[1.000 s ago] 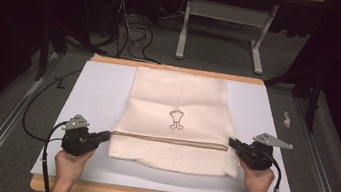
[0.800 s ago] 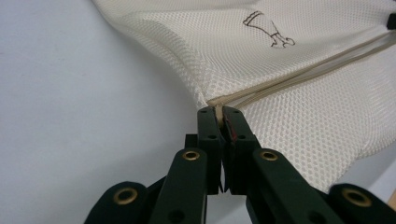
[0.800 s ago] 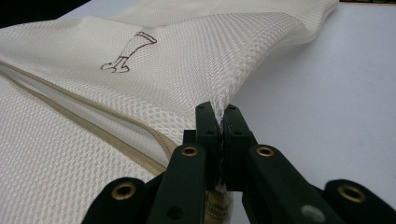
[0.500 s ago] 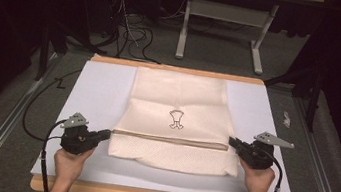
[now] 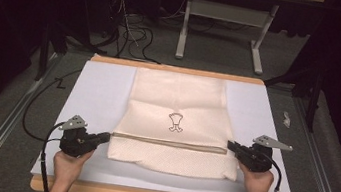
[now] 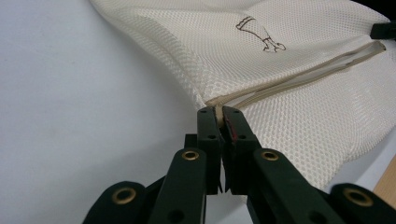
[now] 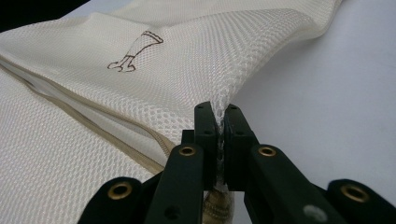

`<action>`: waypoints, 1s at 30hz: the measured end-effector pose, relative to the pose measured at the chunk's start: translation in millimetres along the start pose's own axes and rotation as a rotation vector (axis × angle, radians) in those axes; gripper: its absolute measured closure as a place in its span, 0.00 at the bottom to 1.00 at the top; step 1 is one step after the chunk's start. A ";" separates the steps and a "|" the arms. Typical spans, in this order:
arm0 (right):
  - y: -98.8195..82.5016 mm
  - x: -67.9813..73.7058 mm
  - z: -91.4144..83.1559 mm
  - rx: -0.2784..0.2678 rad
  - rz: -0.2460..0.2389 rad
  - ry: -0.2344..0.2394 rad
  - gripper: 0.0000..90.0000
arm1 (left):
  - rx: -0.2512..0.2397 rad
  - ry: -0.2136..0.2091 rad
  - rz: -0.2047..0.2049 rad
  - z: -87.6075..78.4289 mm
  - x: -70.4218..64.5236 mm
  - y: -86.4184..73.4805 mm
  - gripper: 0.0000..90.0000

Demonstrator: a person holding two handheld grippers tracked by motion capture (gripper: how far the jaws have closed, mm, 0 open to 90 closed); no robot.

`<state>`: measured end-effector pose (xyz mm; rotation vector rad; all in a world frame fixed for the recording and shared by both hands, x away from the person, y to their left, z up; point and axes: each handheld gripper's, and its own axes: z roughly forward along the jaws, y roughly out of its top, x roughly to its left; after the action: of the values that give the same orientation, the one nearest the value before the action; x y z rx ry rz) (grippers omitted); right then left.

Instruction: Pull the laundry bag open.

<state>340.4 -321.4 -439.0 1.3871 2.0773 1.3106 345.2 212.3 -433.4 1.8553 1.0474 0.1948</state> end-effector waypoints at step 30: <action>-13.8 0.5 5.1 0.053 -0.020 -0.022 0.93 | 0.073 0.021 0.013 8.0 -3.4 -12.9 0.96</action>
<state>335.9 -319.9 -452.9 1.3927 2.1205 1.2357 339.9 206.7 -446.9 1.9296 1.0700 0.1865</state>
